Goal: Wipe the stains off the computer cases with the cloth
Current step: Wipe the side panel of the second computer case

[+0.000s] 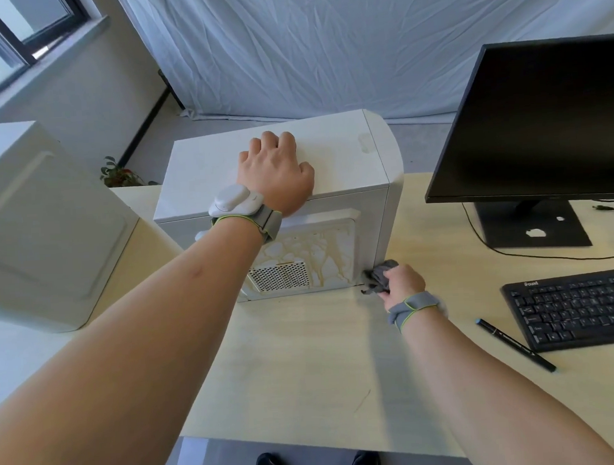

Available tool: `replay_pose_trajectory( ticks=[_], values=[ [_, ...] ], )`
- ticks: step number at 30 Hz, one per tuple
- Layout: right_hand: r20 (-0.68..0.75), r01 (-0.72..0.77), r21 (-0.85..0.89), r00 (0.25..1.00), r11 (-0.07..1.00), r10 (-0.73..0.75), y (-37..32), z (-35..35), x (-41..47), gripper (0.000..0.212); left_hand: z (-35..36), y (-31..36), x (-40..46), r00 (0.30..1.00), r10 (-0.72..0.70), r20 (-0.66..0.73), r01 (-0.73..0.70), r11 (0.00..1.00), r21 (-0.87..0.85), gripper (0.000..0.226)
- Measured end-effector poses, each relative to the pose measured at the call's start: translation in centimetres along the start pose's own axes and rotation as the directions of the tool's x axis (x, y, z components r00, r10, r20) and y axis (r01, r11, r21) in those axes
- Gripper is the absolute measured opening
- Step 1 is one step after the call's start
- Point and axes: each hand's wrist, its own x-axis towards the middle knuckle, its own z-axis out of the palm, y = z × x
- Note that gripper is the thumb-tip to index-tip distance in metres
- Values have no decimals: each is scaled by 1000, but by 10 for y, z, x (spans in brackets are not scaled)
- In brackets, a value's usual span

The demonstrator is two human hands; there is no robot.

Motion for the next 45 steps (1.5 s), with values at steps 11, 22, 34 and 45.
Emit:
replay_pose_trajectory(
  ticks=[11,22,34,45],
  values=[
    [-83,141,45,987,989,-137,-37,-22,-16,8,-3,2,-2,1000,-14,2,14,1000,-20,26],
    [-15,-91,-310,996,946,91,64,-6,14,58,-1,3,0,999,-33,-1,33,999,-14,26],
    [168,-24,427,984,904,-53,-3,6,-13,25,-3,2,-1,999,-32,4,32,999,-17,25],
    [-24,-73,72,997,995,75,36,-27,9,21,-3,3,-2,999,-47,-4,47,999,-24,26]
  ],
)
